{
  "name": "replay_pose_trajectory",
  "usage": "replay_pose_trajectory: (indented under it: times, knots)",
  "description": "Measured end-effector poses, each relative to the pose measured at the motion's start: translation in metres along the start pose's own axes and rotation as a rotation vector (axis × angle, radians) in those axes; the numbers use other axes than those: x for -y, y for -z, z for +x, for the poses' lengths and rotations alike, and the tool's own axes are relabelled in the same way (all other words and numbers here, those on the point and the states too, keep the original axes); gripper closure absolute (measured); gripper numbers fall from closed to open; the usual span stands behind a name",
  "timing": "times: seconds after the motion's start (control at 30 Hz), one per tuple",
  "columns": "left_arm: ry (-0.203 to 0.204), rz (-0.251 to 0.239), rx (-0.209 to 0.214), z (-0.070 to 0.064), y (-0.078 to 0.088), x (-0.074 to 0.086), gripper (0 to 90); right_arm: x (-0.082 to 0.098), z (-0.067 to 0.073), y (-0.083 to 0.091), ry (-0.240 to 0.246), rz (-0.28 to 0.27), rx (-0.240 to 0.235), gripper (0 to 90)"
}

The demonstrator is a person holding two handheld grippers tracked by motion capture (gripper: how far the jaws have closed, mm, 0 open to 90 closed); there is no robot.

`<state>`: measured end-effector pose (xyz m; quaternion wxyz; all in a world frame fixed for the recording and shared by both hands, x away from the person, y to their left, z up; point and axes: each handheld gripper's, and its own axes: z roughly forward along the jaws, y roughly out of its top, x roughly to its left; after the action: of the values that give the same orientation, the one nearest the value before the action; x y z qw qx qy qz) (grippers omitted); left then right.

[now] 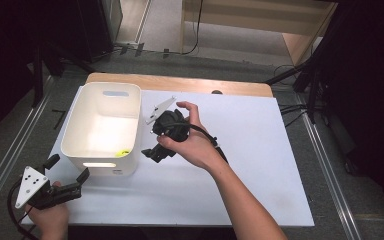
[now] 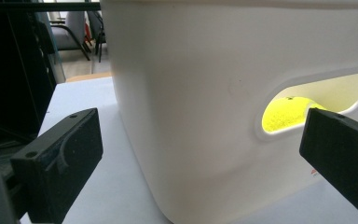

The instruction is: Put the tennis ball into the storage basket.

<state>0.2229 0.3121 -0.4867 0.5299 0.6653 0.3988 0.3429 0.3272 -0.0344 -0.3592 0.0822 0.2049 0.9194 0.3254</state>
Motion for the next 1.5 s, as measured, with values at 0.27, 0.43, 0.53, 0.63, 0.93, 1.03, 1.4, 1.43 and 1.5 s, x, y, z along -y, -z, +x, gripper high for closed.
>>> replay_pose_trajectory:
  times: [0.27,0.43,0.53,0.63,0.93,1.03,1.4,1.43,1.5]
  knots:
    - [0.000,0.003,-0.002,-0.001,0.000,0.000,0.0,0.020,-0.003,0.004,-0.018,-0.011,0.020,0.0]
    - [-0.001,0.002,-0.003,-0.001,0.000,0.000,0.0,0.034,-0.006,0.007,-0.030,-0.016,0.028,0.0]
    - [0.000,0.000,-0.002,0.000,0.000,0.000,0.0,0.041,-0.007,0.009,-0.045,-0.021,0.040,0.0]
    - [0.001,0.000,0.000,0.000,0.000,0.000,0.0,0.049,-0.008,0.010,-0.055,-0.027,0.045,0.0]
    - [0.000,0.000,0.000,0.000,0.000,0.000,0.0,0.071,-0.005,0.015,-0.073,-0.043,0.064,0.0]
    - [0.001,0.001,-0.001,0.000,0.000,0.000,0.0,0.079,-0.004,0.018,-0.084,-0.052,0.073,0.0]
    - [-0.002,0.003,-0.003,-0.001,0.000,0.000,0.0,0.108,-0.005,0.027,-0.126,-0.114,0.097,0.0]
    - [-0.003,0.004,-0.003,-0.001,0.000,0.000,0.0,0.111,-0.005,0.027,-0.124,-0.121,0.096,0.0]
    - [-0.001,0.002,-0.002,-0.001,0.000,0.000,0.0,0.116,-0.005,0.029,-0.128,-0.136,0.096,0.0]
